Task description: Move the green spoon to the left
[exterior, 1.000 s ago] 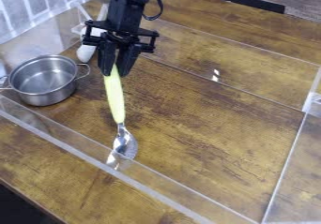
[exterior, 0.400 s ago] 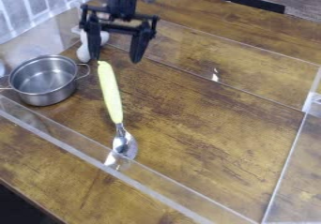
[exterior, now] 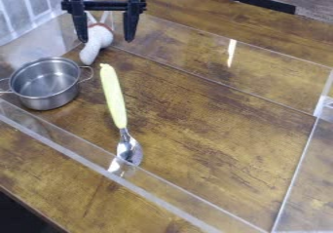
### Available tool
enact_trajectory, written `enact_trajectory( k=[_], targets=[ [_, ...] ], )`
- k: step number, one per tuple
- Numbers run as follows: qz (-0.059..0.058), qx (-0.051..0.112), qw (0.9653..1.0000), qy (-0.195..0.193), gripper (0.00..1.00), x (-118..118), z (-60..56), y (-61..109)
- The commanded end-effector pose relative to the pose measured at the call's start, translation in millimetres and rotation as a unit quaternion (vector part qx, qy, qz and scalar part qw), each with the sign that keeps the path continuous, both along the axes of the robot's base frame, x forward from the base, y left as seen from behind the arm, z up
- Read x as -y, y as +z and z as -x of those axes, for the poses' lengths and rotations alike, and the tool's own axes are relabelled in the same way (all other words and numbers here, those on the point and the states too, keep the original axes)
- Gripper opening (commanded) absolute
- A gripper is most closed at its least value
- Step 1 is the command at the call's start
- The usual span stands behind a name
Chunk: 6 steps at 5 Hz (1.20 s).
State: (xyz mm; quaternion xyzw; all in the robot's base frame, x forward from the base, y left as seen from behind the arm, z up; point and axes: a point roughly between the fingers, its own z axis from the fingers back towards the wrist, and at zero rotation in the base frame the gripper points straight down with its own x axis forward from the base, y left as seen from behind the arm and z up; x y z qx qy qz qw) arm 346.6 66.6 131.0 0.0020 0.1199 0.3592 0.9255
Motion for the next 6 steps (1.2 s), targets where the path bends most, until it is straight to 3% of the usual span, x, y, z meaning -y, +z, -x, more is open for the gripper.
enact_trajectory(
  k=[1,2,3,5,6],
  targets=[
    [0.008,0.048,0.9988,-0.009,1.00,-3.8,3.1,30.3],
    [0.019,0.043,0.9985,-0.026,1.00,-1.0,4.2,23.5],
    [0.018,0.040,0.9987,-0.026,1.00,-4.3,4.4,12.4],
    [0.017,0.035,0.9992,0.014,1.00,-12.1,0.8,-2.7],
    [0.018,0.032,0.9993,-0.007,1.00,-18.1,-0.7,-8.3]
  ],
)
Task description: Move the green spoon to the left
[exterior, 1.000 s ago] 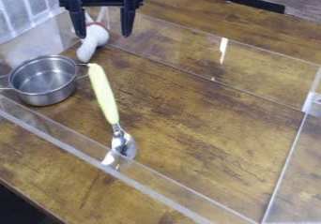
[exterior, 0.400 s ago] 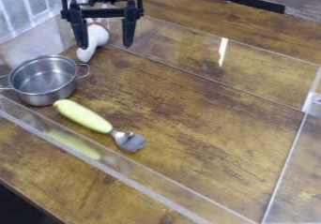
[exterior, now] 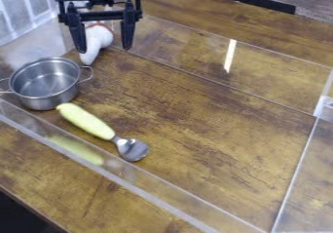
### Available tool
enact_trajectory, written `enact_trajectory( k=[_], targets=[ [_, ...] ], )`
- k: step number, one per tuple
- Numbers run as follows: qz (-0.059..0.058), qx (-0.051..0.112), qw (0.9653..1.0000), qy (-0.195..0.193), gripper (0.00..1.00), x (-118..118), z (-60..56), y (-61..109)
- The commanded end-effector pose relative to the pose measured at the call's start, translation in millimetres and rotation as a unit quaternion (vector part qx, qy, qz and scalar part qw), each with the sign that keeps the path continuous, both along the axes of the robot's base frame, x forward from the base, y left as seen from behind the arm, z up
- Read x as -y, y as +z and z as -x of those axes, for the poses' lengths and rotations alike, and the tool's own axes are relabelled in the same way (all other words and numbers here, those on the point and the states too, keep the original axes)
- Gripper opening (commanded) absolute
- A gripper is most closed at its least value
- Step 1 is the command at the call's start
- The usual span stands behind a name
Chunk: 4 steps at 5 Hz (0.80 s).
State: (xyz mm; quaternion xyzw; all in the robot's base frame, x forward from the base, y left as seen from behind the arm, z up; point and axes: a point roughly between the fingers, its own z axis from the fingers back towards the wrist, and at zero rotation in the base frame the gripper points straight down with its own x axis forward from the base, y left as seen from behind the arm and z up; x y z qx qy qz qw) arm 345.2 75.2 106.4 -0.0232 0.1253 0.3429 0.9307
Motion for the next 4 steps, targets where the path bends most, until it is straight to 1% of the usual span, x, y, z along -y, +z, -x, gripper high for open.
enact_trajectory(
  k=[1,2,4],
  targets=[
    [-0.006,0.027,0.9996,-0.008,1.00,-13.7,-3.5,11.5],
    [-0.005,0.027,0.9995,0.018,1.00,-3.6,0.1,16.2],
    [-0.004,0.026,0.9976,0.065,1.00,17.5,8.2,25.5]
  ],
)
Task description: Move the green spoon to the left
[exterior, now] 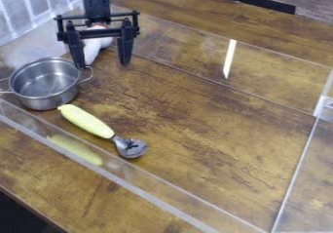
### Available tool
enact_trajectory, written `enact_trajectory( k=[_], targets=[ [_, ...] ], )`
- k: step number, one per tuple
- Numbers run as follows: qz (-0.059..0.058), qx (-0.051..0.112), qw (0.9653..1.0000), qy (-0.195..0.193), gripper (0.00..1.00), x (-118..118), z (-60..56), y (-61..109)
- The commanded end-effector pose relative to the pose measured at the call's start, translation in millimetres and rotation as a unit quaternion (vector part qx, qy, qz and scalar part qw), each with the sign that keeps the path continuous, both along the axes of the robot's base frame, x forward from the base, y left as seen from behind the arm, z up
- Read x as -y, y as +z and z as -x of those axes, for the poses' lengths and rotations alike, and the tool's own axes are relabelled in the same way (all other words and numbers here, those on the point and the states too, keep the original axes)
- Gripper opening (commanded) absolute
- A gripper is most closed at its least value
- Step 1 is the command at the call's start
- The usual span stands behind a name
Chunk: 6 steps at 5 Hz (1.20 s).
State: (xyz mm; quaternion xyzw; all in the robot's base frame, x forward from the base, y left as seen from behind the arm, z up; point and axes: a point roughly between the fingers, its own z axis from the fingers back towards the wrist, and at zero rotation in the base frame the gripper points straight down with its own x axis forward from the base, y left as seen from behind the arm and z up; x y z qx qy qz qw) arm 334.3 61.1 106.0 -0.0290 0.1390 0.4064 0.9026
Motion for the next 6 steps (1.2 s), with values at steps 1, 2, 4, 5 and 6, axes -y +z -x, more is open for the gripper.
enact_trajectory(
  k=[1,2,4,5,6],
  targets=[
    [-0.011,0.039,0.9990,0.019,1.00,15.2,3.4,29.1],
    [-0.012,0.038,0.9988,0.029,1.00,22.6,11.5,12.2],
    [-0.014,0.040,0.9974,0.058,1.00,29.5,23.3,-28.6],
    [-0.012,0.043,0.9980,0.046,1.00,32.4,31.7,-29.4],
    [-0.007,0.049,0.9985,0.025,1.00,38.9,25.4,-21.9]
  ],
)
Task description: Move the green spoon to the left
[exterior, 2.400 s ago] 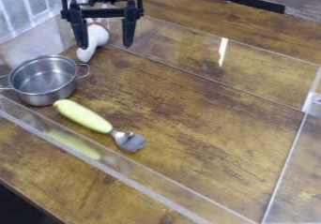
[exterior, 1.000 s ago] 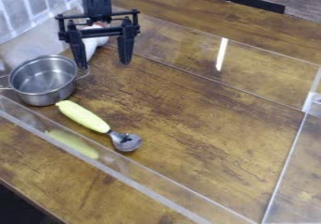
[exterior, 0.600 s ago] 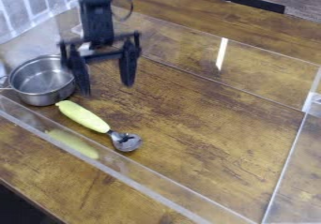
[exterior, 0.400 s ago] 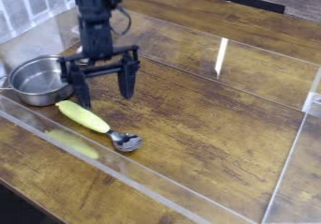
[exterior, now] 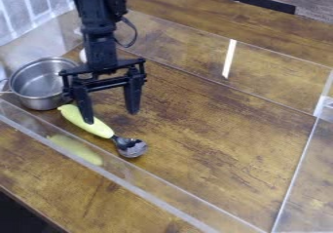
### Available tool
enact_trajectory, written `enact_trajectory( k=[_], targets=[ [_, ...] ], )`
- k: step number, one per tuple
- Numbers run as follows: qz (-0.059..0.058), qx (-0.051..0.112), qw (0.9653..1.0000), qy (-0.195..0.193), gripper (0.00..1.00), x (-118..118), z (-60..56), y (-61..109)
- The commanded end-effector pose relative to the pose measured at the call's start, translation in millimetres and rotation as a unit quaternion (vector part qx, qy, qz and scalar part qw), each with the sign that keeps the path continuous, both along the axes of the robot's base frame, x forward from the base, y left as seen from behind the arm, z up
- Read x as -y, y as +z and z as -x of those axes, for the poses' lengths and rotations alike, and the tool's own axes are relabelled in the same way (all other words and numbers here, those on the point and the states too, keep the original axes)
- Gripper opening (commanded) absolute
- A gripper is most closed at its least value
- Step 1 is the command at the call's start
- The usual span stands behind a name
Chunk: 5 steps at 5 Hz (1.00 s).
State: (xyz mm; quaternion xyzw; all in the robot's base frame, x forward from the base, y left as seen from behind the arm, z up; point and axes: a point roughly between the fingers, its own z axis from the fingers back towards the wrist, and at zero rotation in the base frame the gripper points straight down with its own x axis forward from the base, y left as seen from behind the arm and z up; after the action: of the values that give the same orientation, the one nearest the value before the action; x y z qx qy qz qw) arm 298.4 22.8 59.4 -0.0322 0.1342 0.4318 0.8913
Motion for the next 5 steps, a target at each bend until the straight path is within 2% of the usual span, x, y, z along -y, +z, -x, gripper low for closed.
enact_trajectory(
  k=[1,2,3,4,5],
  targets=[
    [0.001,0.053,0.9981,-0.031,1.00,8.3,-18.3,32.9],
    [0.010,0.066,0.9961,-0.057,0.00,14.4,-22.5,45.2],
    [0.012,0.067,0.9953,-0.069,1.00,17.7,-22.3,46.1],
    [0.012,0.066,0.9952,-0.072,0.00,12.4,-28.0,47.2],
    [0.017,0.067,0.9930,-0.096,0.00,10.4,-35.5,52.2]
  ],
)
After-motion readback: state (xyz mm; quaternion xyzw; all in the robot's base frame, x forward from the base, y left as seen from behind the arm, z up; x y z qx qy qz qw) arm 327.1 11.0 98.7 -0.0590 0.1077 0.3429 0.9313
